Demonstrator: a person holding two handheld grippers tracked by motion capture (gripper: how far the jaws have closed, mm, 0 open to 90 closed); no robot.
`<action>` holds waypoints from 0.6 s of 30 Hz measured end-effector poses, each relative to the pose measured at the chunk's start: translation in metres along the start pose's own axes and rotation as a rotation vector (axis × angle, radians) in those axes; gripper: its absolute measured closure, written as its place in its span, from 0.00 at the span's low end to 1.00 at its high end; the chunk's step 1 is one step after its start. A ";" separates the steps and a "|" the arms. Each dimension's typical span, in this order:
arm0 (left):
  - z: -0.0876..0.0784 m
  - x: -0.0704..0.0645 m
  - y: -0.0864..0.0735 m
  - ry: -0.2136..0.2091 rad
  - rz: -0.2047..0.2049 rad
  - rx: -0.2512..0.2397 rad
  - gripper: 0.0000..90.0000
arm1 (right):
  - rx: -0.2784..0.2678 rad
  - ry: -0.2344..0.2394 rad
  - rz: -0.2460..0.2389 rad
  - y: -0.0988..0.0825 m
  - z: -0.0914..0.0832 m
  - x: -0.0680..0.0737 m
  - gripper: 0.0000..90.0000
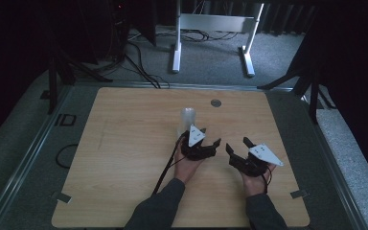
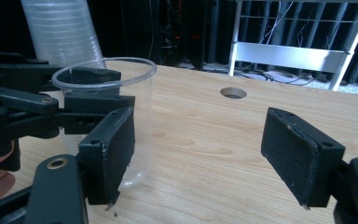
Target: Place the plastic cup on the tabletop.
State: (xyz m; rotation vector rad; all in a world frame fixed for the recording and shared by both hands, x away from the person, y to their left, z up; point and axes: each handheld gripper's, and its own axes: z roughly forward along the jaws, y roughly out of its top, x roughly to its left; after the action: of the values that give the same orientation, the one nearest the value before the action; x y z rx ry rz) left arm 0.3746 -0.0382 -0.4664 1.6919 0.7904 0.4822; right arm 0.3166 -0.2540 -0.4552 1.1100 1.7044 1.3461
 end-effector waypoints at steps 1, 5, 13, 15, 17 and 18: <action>0.000 0.000 -0.001 0.000 -0.003 -0.001 0.33 | 0.000 0.000 0.001 0.000 0.000 0.000 0.28; 0.001 0.000 -0.003 -0.001 -0.006 0.002 0.33 | 0.003 0.001 -0.001 0.000 0.000 0.000 0.28; 0.002 0.001 -0.006 0.004 -0.005 0.008 0.33 | 0.001 0.002 0.001 0.000 0.000 0.000 0.28; 0.002 0.001 -0.007 0.004 -0.006 0.008 0.32 | 0.001 0.002 0.001 0.000 0.000 0.000 0.28; 0.003 0.001 -0.008 0.003 -0.007 0.010 0.32 | 0.001 0.001 0.003 0.000 0.000 0.000 0.28; 0.003 0.001 -0.008 0.002 -0.006 0.011 0.32 | 0.000 0.002 0.003 0.000 0.000 0.000 0.28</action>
State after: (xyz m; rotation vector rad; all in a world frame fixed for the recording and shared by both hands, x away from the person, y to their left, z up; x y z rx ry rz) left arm 0.3751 -0.0385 -0.4751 1.6992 0.8008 0.4768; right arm 0.3164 -0.2542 -0.4556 1.1122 1.7045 1.3491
